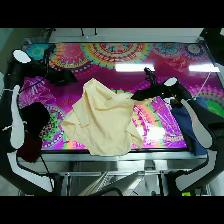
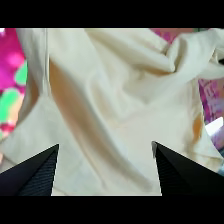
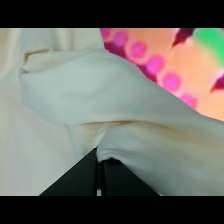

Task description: Fold the shirts.

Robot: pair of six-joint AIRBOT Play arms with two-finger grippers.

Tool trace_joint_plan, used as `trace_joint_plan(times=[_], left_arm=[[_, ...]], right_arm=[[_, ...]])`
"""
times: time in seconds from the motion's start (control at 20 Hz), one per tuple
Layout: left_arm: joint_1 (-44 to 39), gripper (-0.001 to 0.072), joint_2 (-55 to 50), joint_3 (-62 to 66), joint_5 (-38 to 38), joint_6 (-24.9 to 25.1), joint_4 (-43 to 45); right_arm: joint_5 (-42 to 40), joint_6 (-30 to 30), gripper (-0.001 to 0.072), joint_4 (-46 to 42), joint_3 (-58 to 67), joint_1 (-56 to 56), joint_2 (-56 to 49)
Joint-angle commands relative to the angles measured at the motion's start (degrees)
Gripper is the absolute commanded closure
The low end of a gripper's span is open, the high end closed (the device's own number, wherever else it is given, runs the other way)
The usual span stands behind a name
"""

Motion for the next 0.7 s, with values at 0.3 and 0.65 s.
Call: trace_joint_plan(times=[0.3, 0.65], left_arm=[[4.9, 0.0062, 30.1, -59.0, 3.9, -3.0, 1.6], [5.1, 0.0062, 34.6, -75.1, 18.0, -1.9, 2.9]], right_arm=[[3.4, 5.9, 0.0696, -12.0, 0.0, -0.1, 0.8], [3.7, 6.6, 0.0696, -12.0, 0.0, -0.1, 1.2]])
